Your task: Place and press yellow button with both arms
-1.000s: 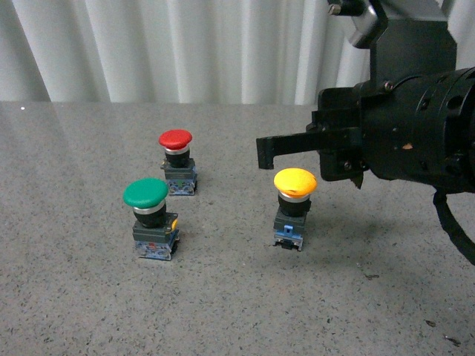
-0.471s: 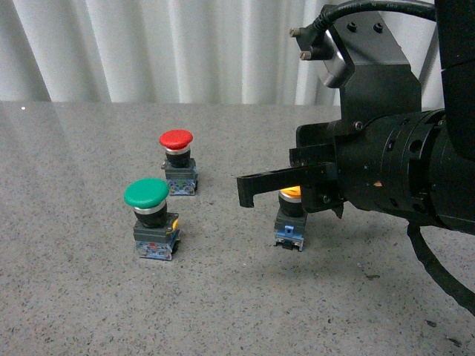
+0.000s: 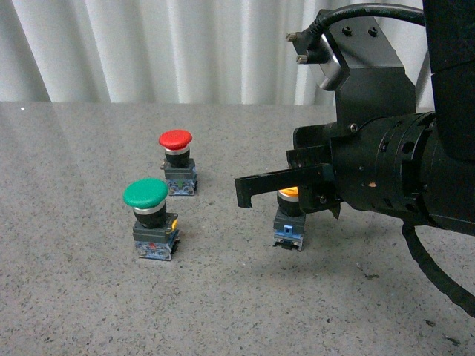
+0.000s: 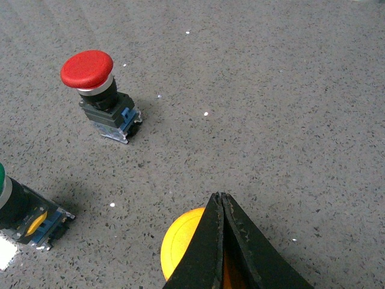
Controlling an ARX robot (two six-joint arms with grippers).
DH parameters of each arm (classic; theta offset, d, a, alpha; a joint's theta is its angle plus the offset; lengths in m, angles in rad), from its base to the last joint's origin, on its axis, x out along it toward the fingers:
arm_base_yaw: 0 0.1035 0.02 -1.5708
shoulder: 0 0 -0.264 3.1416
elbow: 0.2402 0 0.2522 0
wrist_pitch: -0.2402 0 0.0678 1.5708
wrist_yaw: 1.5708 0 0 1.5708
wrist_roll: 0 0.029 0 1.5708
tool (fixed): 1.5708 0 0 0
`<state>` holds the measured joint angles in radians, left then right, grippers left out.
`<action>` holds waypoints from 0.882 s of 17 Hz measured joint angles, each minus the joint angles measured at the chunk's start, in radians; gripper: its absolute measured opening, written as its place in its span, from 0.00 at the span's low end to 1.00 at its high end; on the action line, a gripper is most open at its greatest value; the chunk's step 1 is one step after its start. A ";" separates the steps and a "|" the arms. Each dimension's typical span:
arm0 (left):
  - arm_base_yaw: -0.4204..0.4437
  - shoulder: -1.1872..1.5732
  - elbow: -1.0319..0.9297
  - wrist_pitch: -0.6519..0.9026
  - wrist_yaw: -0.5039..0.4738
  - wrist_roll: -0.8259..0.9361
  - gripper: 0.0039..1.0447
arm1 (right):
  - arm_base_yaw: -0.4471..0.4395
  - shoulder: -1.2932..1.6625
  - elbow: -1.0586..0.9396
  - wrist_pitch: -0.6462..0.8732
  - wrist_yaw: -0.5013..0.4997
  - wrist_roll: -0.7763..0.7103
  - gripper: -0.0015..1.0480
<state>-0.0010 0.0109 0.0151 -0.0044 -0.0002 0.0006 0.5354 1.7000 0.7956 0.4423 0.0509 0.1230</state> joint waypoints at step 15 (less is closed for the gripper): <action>0.000 0.000 0.000 0.000 0.000 0.000 0.94 | -0.014 -0.180 -0.039 0.272 -0.080 0.111 0.02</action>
<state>-0.0010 0.0109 0.0151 -0.0044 -0.0002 0.0006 0.5217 1.5200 0.7570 0.7139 -0.0296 0.2340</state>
